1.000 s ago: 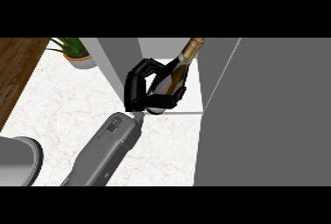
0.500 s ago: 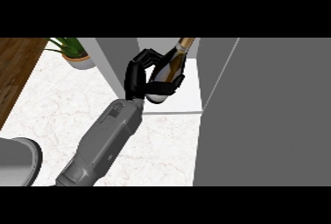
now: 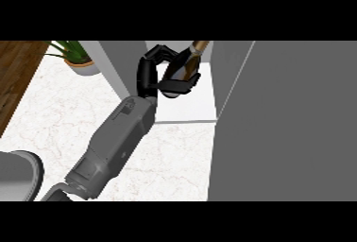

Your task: Pick up the wine, place it into the cabinet and close the cabinet

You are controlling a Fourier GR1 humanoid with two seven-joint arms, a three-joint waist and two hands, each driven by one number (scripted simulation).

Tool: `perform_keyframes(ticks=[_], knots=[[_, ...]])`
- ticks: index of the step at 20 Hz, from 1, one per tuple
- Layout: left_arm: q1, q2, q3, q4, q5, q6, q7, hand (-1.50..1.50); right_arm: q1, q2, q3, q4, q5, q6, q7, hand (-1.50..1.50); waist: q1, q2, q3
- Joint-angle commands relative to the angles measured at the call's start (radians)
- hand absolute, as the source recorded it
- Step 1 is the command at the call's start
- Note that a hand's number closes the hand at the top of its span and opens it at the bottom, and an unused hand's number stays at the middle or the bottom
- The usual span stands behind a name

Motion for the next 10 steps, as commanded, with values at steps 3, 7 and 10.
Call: perform_keyframes(ticks=[3, 7, 10], knots=[[-0.093, 0.013, 0.078, 0.154, -0.018, 0.007, -0.097, 1.5, -0.004, 0.012, 0.006, -0.057, -0.063, -0.01, 0.037, -1.5, -0.006, 0.006, 0.0], [-0.132, -0.001, 0.1, 0.191, -0.002, 0.007, -0.119, 1.5, 0.015, 0.002, -0.021, -0.055, -0.103, 0.021, 0.004, -1.5, -0.01, 0.005, 0.0], [-0.175, -0.001, 0.091, 0.208, 0.015, 0.013, -0.064, 1.5, 0.059, 0.04, 0.093, -0.09, 0.001, -0.022, 0.008, -1.5, -0.009, 0.002, 0.0]])
